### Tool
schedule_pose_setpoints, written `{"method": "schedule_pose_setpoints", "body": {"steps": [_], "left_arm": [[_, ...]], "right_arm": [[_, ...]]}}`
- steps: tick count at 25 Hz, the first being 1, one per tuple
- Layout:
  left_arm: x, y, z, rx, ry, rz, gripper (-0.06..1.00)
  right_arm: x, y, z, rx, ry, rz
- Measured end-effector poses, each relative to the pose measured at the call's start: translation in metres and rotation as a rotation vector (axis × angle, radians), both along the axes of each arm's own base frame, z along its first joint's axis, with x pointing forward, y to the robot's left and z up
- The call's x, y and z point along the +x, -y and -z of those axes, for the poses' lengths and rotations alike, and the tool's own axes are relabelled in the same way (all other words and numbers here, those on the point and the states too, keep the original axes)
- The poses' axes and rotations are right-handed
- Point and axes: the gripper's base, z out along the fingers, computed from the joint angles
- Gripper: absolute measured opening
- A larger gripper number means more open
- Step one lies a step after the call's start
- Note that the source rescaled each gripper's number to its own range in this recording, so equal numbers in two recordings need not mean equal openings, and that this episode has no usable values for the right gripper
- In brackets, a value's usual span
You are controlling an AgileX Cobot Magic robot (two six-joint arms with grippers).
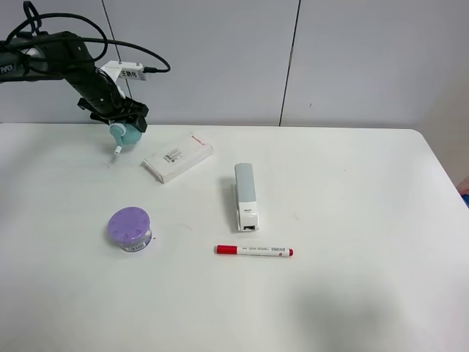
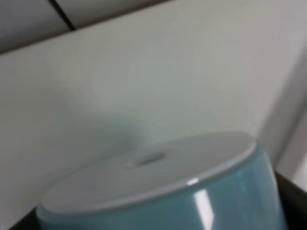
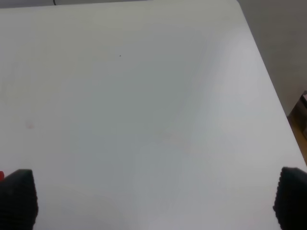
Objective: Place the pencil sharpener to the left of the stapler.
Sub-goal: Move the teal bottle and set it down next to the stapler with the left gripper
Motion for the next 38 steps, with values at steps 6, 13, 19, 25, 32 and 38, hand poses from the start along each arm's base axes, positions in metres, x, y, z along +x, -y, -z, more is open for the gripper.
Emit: {"method": "schedule_pose_setpoints", "body": {"steps": [6,13,19,25,32,38], "left_arm": [[-0.014,0.027,-0.037,-0.008,0.009,0.027,0.00],[-0.032,0.060,-0.065,-0.025,0.026,0.069,0.00],[-0.061,0.062,-0.058,-0.020,0.001,0.061,0.00],[-0.103,0.063,-0.043,-0.064,0.003,0.047,0.00],[-0.146,0.096,-0.010,-0.070,-0.059,0.127,0.00],[-0.156,0.128,-0.008,-0.108,-0.020,0.174,0.00]], "right_arm": [[0.000,0.000,0.000,0.000,0.000,0.000],[0.000,0.000,0.000,0.000,0.000,0.000],[0.000,0.000,0.000,0.000,0.000,0.000],[0.000,0.000,0.000,0.000,0.000,0.000],[0.000,0.000,0.000,0.000,0.000,0.000],[0.000,0.000,0.000,0.000,0.000,0.000]]}}
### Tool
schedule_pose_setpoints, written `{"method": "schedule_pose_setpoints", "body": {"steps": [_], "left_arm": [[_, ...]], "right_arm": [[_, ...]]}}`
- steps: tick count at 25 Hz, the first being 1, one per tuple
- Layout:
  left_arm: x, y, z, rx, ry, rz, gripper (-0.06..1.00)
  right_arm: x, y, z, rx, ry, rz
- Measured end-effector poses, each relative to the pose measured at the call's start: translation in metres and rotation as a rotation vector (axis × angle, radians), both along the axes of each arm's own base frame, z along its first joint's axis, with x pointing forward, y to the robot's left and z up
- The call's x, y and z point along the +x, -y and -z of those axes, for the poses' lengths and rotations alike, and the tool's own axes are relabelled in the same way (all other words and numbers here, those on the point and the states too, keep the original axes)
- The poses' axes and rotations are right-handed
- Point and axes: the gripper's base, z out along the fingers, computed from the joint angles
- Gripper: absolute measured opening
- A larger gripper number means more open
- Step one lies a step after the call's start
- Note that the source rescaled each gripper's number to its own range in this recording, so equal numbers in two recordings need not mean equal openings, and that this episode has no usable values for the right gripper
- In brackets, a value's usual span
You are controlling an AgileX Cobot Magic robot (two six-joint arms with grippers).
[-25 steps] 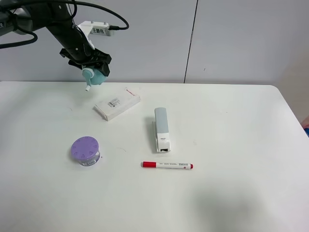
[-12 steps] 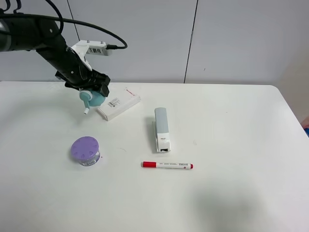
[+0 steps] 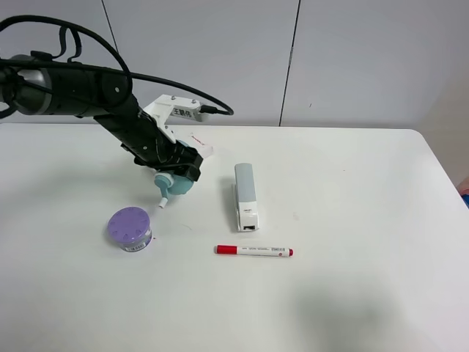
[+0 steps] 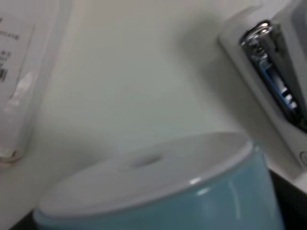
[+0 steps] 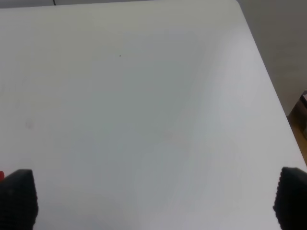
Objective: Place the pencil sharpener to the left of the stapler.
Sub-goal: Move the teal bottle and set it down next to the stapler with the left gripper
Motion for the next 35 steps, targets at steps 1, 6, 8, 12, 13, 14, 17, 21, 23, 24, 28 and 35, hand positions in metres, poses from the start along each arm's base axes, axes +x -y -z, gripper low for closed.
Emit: {"method": "schedule_pose_setpoints", "body": {"steps": [1,6,8,12,13,14,17,21,23,24,28,35], "left_arm": [[-0.001,0.003,0.002,-0.003,0.003,0.004,0.00],[-0.002,0.014,0.020,0.008,-0.021,0.027,0.00],[-0.003,0.017,0.028,0.016,-0.032,0.035,0.00],[-0.003,0.022,0.042,0.028,-0.043,0.042,0.00],[-0.002,0.022,0.045,0.030,-0.043,0.042,0.00],[-0.002,0.022,0.048,0.033,-0.045,0.040,0.00],[0.000,0.022,0.052,0.033,-0.037,0.034,0.00],[0.002,0.023,0.056,0.020,-0.031,0.013,0.00],[0.002,0.024,0.056,0.012,-0.031,0.004,0.00],[0.003,0.024,0.056,0.007,-0.029,-0.002,0.00],[0.003,0.024,0.056,-0.005,-0.024,-0.015,0.00],[0.004,0.025,0.056,-0.015,-0.028,-0.026,0.00]], "right_arm": [[0.000,0.000,0.000,0.000,0.000,0.000],[0.000,0.000,0.000,0.000,0.000,0.000],[0.000,0.000,0.000,0.000,0.000,0.000],[0.000,0.000,0.000,0.000,0.000,0.000],[0.000,0.000,0.000,0.000,0.000,0.000],[0.000,0.000,0.000,0.000,0.000,0.000],[0.000,0.000,0.000,0.000,0.000,0.000],[0.000,0.000,0.000,0.000,0.000,0.000],[0.000,0.000,0.000,0.000,0.000,0.000],[0.000,0.000,0.000,0.000,0.000,0.000],[0.000,0.000,0.000,0.000,0.000,0.000],[0.000,0.000,0.000,0.000,0.000,0.000]]}}
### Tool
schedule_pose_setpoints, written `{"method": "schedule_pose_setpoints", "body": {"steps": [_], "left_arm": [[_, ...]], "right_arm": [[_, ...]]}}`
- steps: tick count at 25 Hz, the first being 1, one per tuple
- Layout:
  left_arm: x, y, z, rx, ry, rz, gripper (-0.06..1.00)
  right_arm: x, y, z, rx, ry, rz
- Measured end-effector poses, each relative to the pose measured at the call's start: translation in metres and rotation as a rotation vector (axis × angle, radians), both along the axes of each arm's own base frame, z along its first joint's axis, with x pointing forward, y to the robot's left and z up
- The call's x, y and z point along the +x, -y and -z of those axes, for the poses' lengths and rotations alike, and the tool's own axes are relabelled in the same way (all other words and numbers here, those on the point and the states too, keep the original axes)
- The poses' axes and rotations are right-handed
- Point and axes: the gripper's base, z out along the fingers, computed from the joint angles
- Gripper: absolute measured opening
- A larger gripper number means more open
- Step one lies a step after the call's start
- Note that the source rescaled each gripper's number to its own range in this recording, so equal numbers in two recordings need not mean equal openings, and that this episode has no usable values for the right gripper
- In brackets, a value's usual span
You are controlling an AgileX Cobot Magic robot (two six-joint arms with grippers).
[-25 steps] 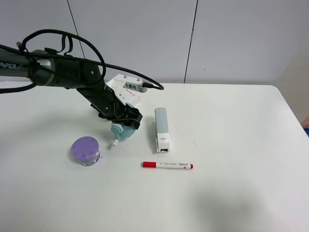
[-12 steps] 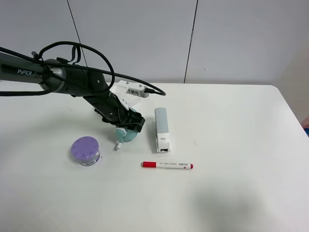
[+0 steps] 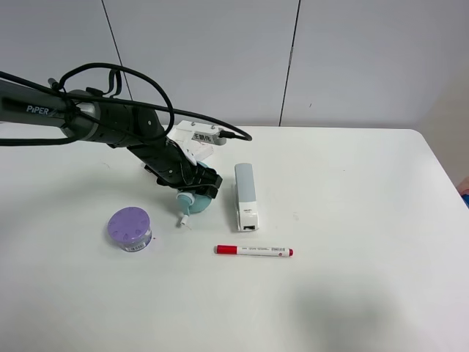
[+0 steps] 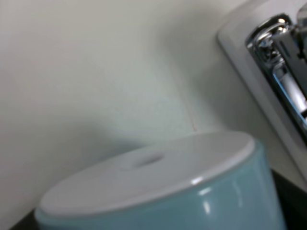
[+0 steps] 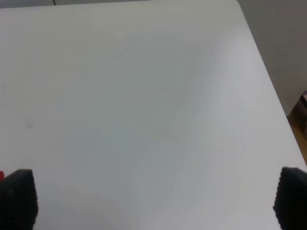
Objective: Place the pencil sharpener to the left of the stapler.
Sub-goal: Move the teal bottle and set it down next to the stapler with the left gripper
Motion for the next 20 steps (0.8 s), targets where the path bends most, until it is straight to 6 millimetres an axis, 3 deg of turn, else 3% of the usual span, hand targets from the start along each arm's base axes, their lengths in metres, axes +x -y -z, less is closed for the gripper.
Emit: {"method": "schedule_pose_setpoints", "body": {"steps": [20], "left_arm": [[0.002,0.001,0.012,-0.007,-0.005,-0.015,0.00]], "right_arm": [[0.000,0.000,0.000,0.000,0.000,0.000]]}}
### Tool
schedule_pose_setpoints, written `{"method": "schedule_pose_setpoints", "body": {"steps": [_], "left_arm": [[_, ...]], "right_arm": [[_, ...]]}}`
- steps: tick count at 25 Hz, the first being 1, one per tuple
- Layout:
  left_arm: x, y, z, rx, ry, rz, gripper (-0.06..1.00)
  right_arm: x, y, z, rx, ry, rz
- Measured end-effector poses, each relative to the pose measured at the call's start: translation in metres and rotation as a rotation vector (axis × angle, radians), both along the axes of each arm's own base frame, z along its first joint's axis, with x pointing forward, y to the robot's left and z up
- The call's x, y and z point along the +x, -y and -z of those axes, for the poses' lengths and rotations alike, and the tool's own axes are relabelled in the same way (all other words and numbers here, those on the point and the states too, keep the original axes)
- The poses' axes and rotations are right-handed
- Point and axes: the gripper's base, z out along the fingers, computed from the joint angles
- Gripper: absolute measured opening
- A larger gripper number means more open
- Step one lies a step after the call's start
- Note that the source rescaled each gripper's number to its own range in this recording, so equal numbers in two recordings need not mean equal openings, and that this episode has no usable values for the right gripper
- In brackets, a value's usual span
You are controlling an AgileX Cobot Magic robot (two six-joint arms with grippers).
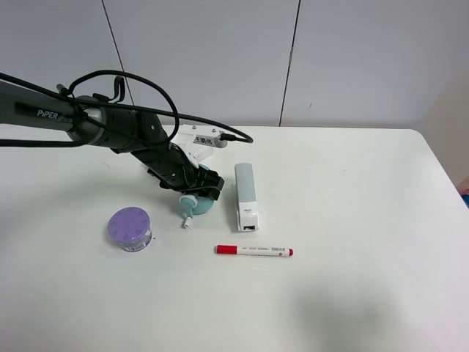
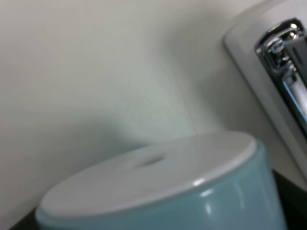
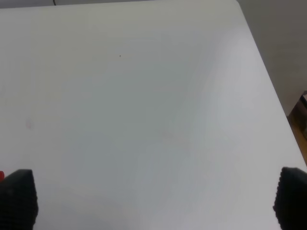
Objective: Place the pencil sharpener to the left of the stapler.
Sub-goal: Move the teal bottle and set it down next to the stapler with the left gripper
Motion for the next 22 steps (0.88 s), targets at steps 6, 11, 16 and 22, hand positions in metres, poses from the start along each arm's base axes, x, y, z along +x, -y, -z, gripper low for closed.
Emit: {"method": "schedule_pose_setpoints", "body": {"steps": [6,11,16,22], "left_arm": [[-0.0001,0.0005,-0.0002,-0.007,-0.002,-0.004,0.00],[0.0000,0.0007,0.0000,-0.013,-0.005,-0.011,0.00],[0.0000,0.0007,0.0000,-0.011,-0.003,-0.006,0.00],[0.0020,0.0010,0.0019,-0.006,0.024,0.010,0.85]], "right_arm": [[0.0000,0.0000,0.0000,0.000,0.000,0.000],[0.0000,0.0000,0.0000,0.000,0.000,0.000],[0.0000,0.0000,0.0000,0.000,0.000,0.000],[0.0000,0.0000,0.0000,0.000,0.000,0.000]]}}
